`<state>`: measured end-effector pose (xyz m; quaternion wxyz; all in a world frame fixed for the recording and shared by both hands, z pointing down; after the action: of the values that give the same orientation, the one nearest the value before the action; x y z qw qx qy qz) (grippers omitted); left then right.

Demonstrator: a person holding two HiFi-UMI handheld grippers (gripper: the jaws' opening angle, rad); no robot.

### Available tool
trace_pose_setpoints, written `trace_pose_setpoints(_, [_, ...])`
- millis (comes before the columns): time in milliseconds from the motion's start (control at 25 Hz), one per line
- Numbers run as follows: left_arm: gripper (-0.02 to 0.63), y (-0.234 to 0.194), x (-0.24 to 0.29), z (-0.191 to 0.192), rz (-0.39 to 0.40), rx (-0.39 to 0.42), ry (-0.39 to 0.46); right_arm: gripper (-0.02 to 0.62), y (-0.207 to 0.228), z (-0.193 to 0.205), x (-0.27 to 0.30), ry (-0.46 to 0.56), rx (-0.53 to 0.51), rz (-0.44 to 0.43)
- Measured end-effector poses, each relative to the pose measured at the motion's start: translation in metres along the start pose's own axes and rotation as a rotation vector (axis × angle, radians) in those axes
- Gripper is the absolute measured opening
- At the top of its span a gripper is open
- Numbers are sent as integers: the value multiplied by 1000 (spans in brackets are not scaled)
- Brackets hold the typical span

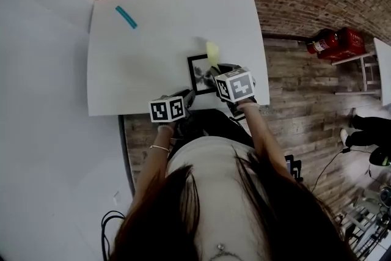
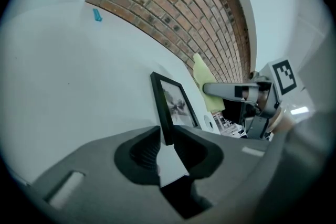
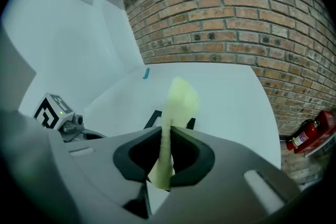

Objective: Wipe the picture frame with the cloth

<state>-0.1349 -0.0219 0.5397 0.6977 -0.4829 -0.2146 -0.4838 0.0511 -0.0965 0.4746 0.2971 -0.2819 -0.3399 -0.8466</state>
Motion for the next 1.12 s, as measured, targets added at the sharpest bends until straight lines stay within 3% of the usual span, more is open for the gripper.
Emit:
trace_pose_setpoints(280, [77, -2, -20, -12, -6, 17, 86, 40, -9, 11, -21, 39, 4, 42])
trace_pose_setpoints(480, [77, 4, -39, -14, -37, 78, 165, 40, -19, 19, -39, 73, -2, 75])
trace_pose_setpoints(1120, [63, 20, -125, 9, -108, 192, 399, 40, -71, 41, -88, 190, -19, 121])
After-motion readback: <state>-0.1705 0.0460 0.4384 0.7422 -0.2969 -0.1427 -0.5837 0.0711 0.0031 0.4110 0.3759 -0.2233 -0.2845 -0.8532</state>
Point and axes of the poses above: the fingertips, and each gripper's own axes: x forward along the fingers, y to its right, z out of its underside, the point moved 10 cm from there along -x, backward along the fingers, and after that the axes turned 14 degrees about -z, right-handed, at the moved point
